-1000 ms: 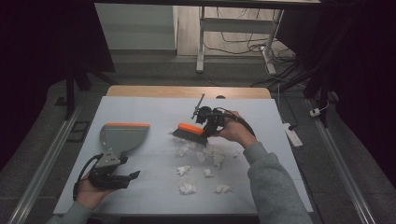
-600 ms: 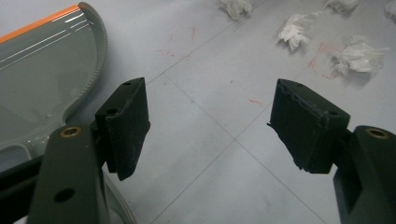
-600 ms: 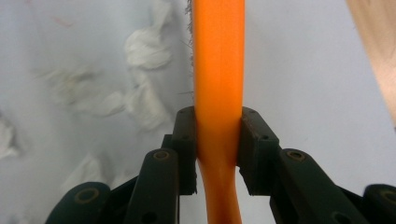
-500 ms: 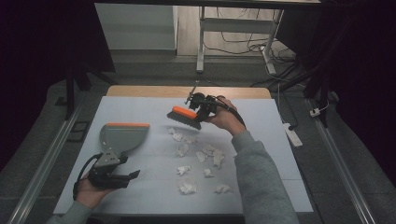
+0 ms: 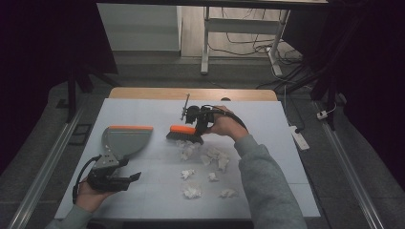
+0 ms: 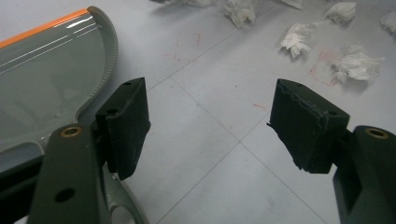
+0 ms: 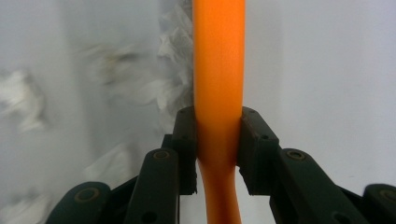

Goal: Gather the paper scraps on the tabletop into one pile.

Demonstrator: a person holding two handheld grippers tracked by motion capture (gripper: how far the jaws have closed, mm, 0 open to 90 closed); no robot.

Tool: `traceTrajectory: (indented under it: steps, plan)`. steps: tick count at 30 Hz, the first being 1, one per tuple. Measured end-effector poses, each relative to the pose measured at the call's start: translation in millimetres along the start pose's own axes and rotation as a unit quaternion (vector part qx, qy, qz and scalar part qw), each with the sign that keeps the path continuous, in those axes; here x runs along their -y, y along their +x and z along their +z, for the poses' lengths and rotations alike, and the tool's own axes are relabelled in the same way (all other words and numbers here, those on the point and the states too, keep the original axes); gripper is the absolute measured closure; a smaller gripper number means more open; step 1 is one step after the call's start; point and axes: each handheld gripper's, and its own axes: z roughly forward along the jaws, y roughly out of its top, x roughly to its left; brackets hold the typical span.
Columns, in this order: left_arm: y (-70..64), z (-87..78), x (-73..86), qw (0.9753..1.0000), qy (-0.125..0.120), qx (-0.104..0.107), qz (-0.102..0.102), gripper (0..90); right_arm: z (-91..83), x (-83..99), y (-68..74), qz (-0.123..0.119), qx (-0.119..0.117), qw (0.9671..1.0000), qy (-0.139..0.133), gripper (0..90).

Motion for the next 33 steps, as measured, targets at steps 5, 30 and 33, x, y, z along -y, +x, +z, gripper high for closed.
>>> traceTrajectory:
  steps: [5, 30, 33]
  plan:
    - [-1.5, 0.5, -0.6, 1.0, 0.002, 0.0, 0.004, 29.2, -6.3, 8.9, 22.2, -0.014, -0.023, 0.9996, 0.004, 70.4]
    - [1.4, 3.0, 0.8, 1.0, 0.007, -0.005, -0.002, 29.1, -59.7, 67.4, 39.0, 0.151, -0.007, 0.9726, -0.177, 70.3]
    - [1.5, 3.0, 0.9, 1.0, 0.007, -0.006, -0.003, 29.1, -61.6, 62.9, 51.0, 0.158, -0.012, 0.9714, -0.177, 70.3]
